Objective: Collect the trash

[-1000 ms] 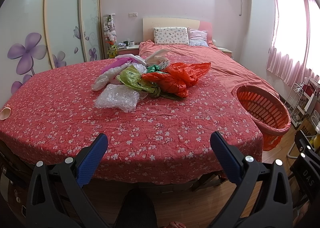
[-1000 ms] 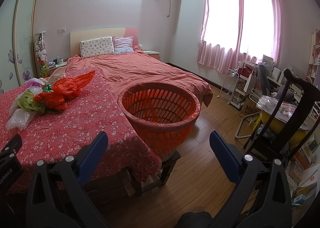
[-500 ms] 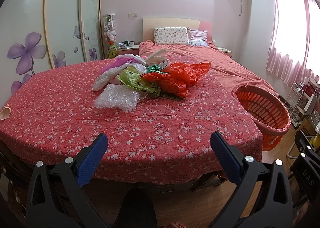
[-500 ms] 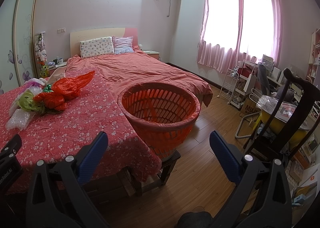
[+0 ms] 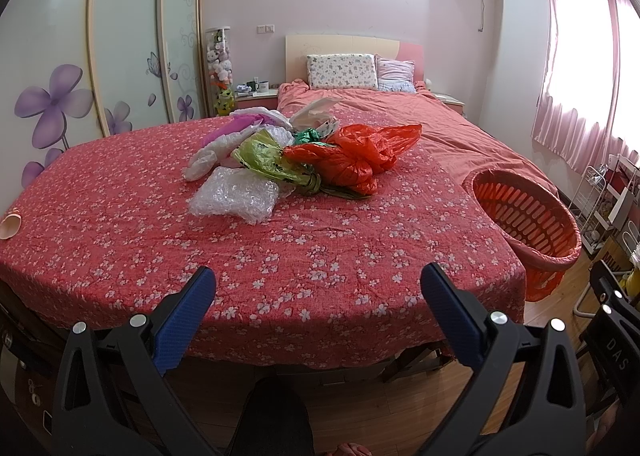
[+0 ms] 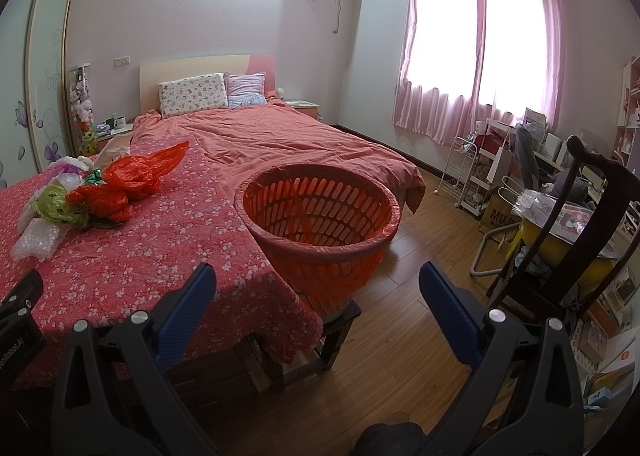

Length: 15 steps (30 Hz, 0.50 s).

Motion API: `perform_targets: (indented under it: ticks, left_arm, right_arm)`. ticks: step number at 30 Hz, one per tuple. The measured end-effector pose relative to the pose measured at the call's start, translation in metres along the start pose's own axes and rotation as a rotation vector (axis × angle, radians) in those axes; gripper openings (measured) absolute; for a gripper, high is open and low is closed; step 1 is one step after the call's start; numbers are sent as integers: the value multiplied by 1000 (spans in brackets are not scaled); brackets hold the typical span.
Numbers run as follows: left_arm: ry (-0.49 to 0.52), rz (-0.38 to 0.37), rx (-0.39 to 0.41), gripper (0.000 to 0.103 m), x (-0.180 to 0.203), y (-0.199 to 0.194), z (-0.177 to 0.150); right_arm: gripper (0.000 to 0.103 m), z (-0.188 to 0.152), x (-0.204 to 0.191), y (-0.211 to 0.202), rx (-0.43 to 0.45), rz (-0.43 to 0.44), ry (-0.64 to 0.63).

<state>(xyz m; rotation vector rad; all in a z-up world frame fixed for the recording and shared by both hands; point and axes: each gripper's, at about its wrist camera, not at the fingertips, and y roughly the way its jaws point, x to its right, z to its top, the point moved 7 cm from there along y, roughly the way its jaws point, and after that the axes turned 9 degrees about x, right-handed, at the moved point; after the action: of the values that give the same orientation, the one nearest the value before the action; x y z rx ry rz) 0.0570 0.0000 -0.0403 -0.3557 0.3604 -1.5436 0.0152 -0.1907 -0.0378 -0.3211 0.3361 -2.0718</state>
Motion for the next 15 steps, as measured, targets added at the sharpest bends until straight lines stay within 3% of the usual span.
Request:
perform_targets:
  ticks: [15]
  left_arm:
    - [-1,0,0,101,0,0,0]
  right_arm:
    - [99,0,0,0,0,1,2]
